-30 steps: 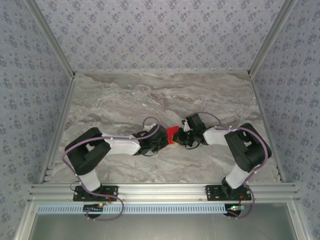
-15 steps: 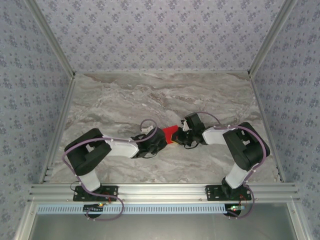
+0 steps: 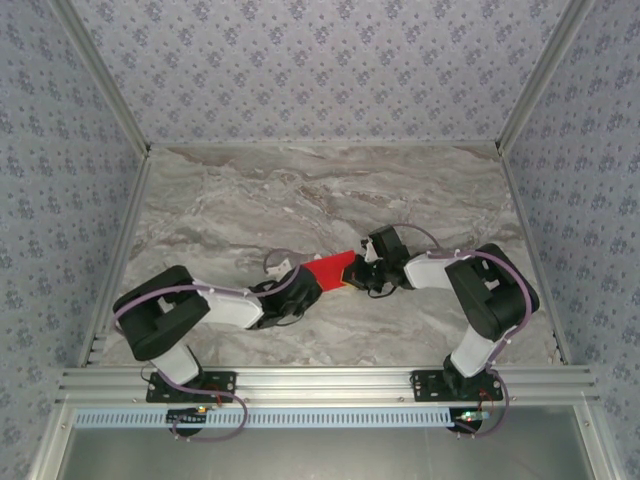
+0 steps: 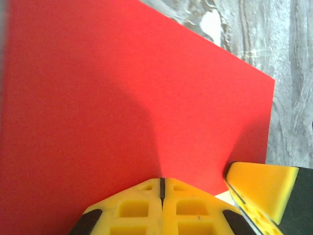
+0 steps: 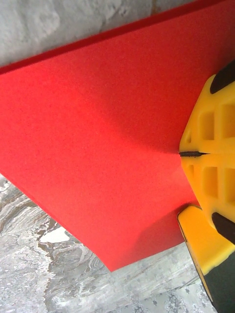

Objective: Fold a paper plane with a square sheet of paper (pick it up from the middle)
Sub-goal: First fold in half a square sheet of paper at the center of the table.

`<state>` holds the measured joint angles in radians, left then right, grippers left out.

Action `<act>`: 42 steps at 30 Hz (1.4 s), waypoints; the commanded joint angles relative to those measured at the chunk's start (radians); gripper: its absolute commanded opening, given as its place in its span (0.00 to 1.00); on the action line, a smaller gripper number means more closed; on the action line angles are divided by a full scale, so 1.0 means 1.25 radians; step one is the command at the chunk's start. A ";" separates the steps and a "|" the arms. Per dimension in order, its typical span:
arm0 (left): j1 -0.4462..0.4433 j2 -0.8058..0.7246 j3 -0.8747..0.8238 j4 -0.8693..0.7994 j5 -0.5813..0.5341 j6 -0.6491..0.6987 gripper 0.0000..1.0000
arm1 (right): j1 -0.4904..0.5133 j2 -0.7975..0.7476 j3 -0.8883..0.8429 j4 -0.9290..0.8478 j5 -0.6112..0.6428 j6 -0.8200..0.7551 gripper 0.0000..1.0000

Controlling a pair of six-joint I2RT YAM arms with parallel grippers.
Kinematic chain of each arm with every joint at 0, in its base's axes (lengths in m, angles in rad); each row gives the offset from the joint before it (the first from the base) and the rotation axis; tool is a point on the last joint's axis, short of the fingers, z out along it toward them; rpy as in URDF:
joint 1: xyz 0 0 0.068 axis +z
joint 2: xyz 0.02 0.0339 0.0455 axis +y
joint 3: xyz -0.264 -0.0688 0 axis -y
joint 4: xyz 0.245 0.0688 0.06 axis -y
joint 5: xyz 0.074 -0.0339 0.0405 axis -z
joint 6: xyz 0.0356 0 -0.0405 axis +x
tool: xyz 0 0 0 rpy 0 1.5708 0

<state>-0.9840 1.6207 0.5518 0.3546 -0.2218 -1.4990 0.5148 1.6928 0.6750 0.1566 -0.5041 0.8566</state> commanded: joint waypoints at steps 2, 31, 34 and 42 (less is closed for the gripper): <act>0.003 -0.020 -0.072 -0.200 -0.075 -0.034 0.00 | -0.027 0.046 -0.018 -0.118 0.132 -0.026 0.00; 0.070 -0.197 0.061 -0.195 0.074 0.243 0.00 | -0.022 0.041 0.010 -0.074 0.033 -0.066 0.00; 0.077 -0.121 0.110 -0.172 0.133 0.267 0.00 | -0.018 0.029 0.020 -0.062 0.004 -0.072 0.00; 0.089 -0.009 0.131 -0.171 0.147 0.241 0.00 | -0.006 -0.023 0.048 -0.080 -0.008 -0.100 0.00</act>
<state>-0.8829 1.5864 0.7063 0.1291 -0.0631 -1.2007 0.4988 1.6913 0.7044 0.1093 -0.5308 0.7685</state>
